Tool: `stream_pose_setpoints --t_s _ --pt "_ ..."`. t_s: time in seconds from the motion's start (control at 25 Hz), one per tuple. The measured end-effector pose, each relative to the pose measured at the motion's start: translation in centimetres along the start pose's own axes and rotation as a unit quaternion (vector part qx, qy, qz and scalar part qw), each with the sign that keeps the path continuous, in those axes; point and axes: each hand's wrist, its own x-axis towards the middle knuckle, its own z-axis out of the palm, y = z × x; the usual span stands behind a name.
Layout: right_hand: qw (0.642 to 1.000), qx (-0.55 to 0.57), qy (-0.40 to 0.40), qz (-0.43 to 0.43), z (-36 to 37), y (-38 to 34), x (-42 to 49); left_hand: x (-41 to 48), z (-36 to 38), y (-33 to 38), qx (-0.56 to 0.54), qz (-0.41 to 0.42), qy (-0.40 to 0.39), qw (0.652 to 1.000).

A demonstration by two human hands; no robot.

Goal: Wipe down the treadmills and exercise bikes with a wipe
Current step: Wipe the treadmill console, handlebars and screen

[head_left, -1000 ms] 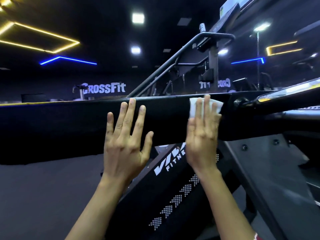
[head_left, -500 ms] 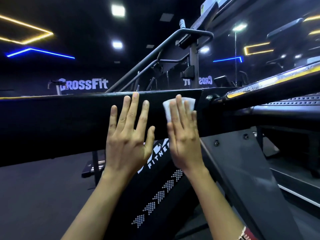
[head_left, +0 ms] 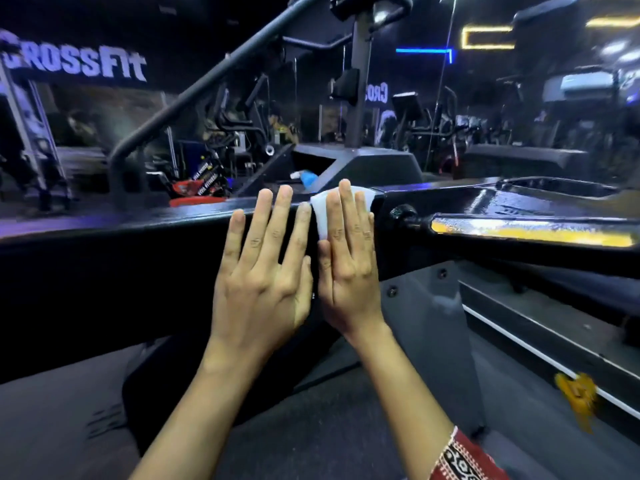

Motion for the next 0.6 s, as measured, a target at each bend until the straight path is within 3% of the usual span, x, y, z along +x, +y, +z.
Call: stream_pose_setpoints --t_s 0.32,0.44,0.52,0.6 --pt "0.983 -0.017 -0.128 0.132 -3.8 -0.6 3.5 4.0 -1.3 1.7 -0.081 -0.022 -0.128 0.988" --pt "0.958 -0.098 -0.196 0.183 -7.4 -1.2 4.6 4.9 -3.3 1.6 -0.122 -0.036 -0.213 0.969" --pt "0.925 -0.247 -0.233 0.173 -10.1 -1.1 5.3 5.8 -4.2 1.5 -0.139 -0.045 -0.27 0.952" --pt "0.857 -0.372 -0.316 0.163 -12.1 -1.3 5.7 6.7 -4.7 1.3 -0.153 -0.045 -0.327 0.931"
